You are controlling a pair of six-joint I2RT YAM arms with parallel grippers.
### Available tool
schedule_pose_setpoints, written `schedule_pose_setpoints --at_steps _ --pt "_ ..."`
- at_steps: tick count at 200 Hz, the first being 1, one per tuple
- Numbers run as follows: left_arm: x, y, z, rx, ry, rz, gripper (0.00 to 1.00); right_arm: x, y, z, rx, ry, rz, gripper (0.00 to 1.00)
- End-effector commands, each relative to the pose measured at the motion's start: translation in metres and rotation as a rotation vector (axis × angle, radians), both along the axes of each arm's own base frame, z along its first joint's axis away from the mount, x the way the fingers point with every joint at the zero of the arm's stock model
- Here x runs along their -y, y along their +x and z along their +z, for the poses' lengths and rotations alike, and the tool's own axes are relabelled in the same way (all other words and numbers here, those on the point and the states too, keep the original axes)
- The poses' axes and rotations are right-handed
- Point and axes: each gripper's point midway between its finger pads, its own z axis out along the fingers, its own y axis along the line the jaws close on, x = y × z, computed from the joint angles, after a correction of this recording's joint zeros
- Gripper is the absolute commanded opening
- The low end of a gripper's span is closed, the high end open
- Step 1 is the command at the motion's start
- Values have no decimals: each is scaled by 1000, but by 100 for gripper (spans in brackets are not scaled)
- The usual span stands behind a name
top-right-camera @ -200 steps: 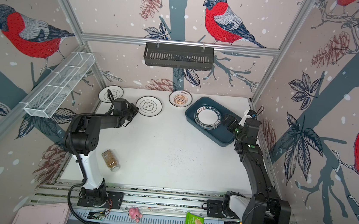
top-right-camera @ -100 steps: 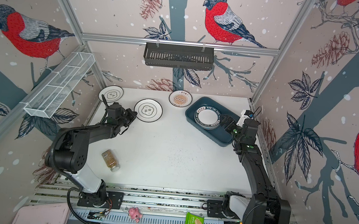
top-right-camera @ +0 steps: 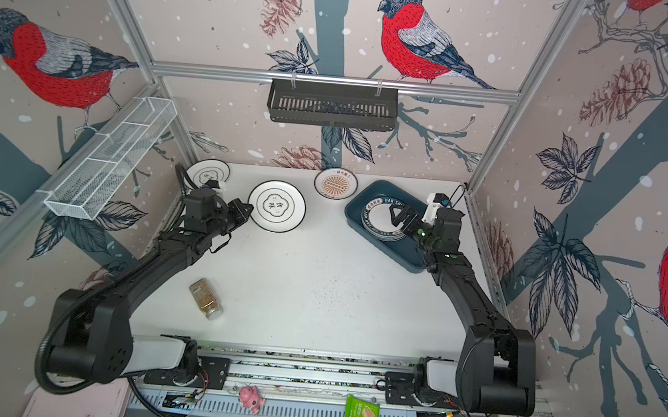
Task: Place the plates into the plastic bin on the countertop
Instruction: 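Hold the plate up with the left gripper while the right gripper approaches its rim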
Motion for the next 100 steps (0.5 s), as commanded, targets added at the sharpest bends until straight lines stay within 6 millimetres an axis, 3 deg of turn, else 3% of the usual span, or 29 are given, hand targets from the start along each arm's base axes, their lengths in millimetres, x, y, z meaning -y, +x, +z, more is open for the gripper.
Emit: schedule_pose_setpoints --at_steps 1,31,40,46,62,82,100 --pt "4 -10 18 13 54 -60 0 -17 7 14 53 1 50 99" --pt "14 -11 47 55 49 -130 1 -36 11 12 46 15 93 99" --pt "18 -12 44 49 47 -157 1 -41 12 12 43 18 105 99" --pt "21 -8 59 78 43 -172 1 -44 13 11 40 19 111 99" --pt "29 -3 66 96 20 -217 1 -50 14 10 31 22 124 99" --pt "37 7 68 122 -7 -253 1 -57 15 8 28 31 136 99" --pt "42 15 55 96 -43 -291 1 -63 15 6 19 46 148 99"
